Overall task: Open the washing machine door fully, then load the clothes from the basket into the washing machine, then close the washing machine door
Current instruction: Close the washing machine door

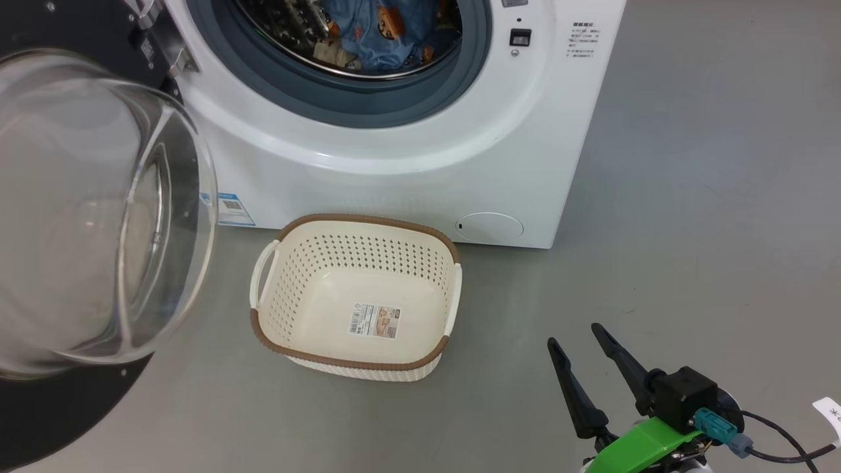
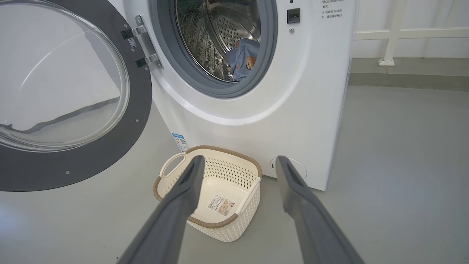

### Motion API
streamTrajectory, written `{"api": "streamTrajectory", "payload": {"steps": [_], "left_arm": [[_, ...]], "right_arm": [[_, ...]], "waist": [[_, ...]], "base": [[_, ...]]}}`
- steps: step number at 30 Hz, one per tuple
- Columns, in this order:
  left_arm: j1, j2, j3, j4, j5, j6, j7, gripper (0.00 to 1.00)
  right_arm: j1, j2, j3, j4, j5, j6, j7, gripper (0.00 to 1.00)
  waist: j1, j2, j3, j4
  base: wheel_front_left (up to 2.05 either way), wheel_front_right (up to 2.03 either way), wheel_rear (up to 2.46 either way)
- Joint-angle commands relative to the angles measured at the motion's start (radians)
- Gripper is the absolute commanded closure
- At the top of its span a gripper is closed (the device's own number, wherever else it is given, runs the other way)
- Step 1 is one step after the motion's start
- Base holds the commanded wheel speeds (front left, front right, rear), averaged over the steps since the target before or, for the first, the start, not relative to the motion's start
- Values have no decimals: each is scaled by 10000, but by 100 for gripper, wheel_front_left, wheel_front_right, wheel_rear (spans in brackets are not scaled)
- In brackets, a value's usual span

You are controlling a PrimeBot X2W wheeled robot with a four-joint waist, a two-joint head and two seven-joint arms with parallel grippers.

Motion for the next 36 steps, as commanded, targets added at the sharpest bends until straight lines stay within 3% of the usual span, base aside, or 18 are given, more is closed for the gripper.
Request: {"api": "streamTrajectory", "payload": {"steps": [1,11,19,25,28,36], "left_arm": [[164,313,1,-435,-120,136,362,100],[1262,-353,-575,-2494,-901,1351,2451,100],[2042,-907,-959,-3993,-1221,1834,3339,100],[2572,-1613,-1432,-5407,-1478,1868,3901,100],[2740,-2277,-1821,-6226,-1645,1750,4047,100],[2775,-3234,-2639,-6969,-1556,1188,3866,100]], "right_arm": [[-289,30,293,-192,14,29,-96,0],[-275,30,322,-54,132,29,-177,0],[-291,30,430,43,212,29,-228,0],[-292,30,405,111,275,29,-290,0],[-285,30,403,137,332,29,-328,0],[-421,30,373,144,413,29,-375,0]], "waist": [[0,0,-13,20],[0,0,-111,143],[0,0,-139,59],[0,0,-147,-85],[0,0,-156,-200],[0,0,93,-756]], "base": [[0,0,0],[0,0,0],[0,0,0],[0,0,0],[0,0,0],[0,0,0]]}}
